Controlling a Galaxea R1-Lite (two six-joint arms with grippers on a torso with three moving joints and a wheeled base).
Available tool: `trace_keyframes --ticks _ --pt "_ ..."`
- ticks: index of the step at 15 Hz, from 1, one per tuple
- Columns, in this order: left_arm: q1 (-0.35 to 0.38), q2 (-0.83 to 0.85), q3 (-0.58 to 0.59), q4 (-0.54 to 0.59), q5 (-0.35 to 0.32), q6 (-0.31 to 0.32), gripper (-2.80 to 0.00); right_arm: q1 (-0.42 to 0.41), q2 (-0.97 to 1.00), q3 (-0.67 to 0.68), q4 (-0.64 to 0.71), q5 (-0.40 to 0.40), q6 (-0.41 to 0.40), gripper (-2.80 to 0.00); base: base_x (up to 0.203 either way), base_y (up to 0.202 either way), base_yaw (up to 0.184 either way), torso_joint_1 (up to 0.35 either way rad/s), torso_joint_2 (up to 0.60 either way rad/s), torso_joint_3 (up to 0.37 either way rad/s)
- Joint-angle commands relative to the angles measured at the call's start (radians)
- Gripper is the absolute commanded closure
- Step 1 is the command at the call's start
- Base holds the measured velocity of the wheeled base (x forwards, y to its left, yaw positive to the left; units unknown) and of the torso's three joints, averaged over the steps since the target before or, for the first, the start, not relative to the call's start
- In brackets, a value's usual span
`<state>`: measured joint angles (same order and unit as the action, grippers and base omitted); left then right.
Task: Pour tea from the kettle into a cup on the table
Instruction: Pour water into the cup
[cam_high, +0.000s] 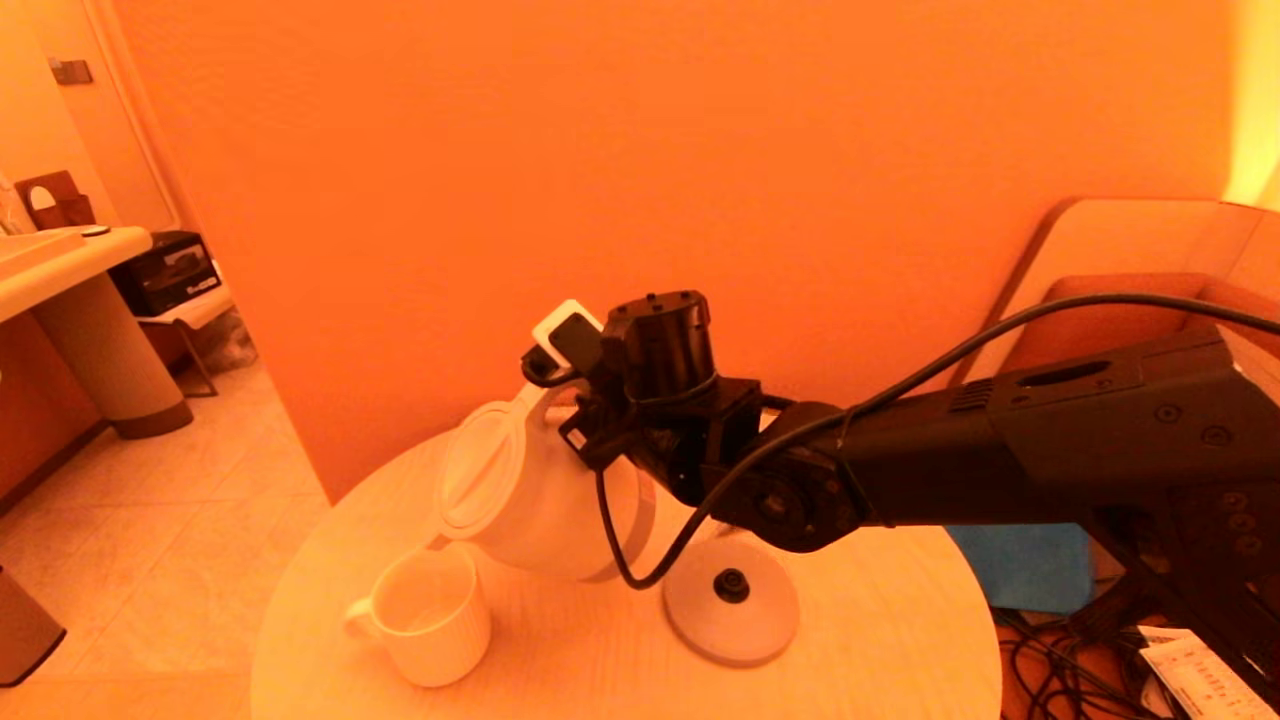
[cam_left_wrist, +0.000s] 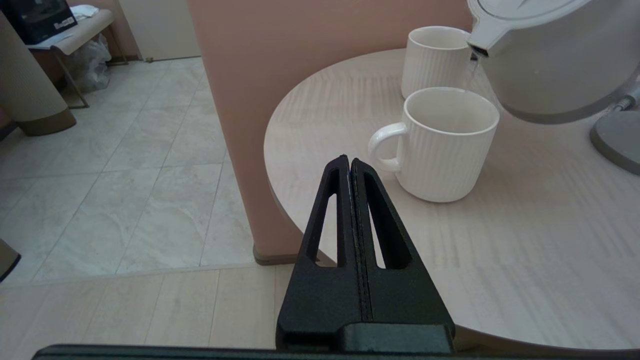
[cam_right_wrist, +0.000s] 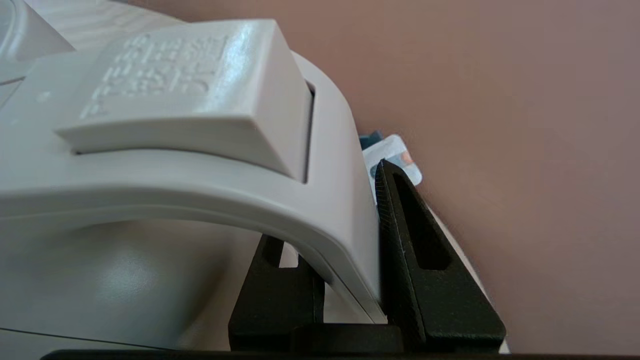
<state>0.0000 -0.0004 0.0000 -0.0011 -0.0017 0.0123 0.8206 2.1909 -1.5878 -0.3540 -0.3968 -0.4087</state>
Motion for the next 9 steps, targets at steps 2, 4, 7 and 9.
trace_keyframes --ticks 2,4,7,9 --pt "0.000 0.000 0.000 0.000 0.000 0.000 0.00 0.002 0.001 -0.036 0.026 -0.002 -0.006 0.00 0.000 0.000 0.000 0.000 0.00 0.000" --pt "0.000 0.000 0.000 0.000 0.000 0.000 0.00 0.002 0.012 -0.053 0.036 -0.002 -0.013 0.00 0.000 0.000 0.000 0.000 0.00 0.000" --pt "0.000 0.000 0.000 0.000 0.000 0.000 0.00 0.002 0.015 -0.067 0.052 -0.002 -0.023 0.00 0.000 0.000 0.000 0.000 0.00 0.000" --pt "0.000 0.000 0.000 0.000 0.000 0.000 0.00 0.002 0.015 -0.069 0.053 -0.002 -0.027 0.00 0.000 0.000 0.000 0.000 0.00 0.000"
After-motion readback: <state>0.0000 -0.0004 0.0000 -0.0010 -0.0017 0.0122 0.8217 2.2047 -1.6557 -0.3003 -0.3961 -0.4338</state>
